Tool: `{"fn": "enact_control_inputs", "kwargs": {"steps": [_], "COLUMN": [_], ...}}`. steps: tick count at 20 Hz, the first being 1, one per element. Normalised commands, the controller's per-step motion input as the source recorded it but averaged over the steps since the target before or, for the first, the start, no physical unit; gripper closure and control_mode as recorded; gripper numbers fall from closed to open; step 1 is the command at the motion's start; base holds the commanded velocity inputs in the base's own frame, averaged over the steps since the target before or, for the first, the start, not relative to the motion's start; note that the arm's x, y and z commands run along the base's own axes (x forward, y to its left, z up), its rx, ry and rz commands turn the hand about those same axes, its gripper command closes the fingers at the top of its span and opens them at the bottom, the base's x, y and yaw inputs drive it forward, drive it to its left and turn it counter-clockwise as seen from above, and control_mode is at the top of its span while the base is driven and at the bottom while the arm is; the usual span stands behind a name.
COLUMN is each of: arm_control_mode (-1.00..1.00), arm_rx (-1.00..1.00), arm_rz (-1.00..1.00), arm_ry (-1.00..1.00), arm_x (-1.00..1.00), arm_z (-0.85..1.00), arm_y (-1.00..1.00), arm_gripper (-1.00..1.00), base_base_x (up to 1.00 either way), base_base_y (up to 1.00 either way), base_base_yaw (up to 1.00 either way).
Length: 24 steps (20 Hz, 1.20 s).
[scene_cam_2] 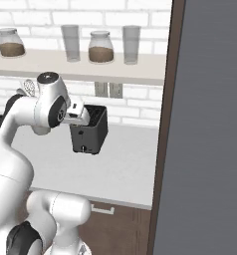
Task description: Start the toaster. Once the lever pops up, take the bread to the plate on the dining counter.
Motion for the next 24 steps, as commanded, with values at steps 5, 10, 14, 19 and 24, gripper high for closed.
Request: {"fn": "enact_control_inputs", "kwargs": {"steps": [5,10,14,19,24], "arm_control_mode": [-1.00,-1.00,-1.00,-1.00,-1.00], "arm_rx": [0.00,0.00,0.00,0.00,0.00], "arm_rz": [0.00,0.00,-0.01,0.00,0.00], "arm_ry": [-0.01,0.00,0.00,0.00,0.00], "arm_x": [0.15,0.39,0.51,0.24,0.13], "arm_z": [-0.14,-0.01,-0.08,-0.35,-0.49], "arm_y": [0.00,0.00,0.00,-0.07,-0.10], "arm_gripper": [-1.00,-1.00,-1.00,-1.00,-1.00], "base_base_x": [0.00,0.00,0.00,0.00,0.00], "base_base_y": [0.00,0.00,0.00,0.00,0.00], "base_base_yaw": [0.00,0.00,0.00,0.00,0.00]}}
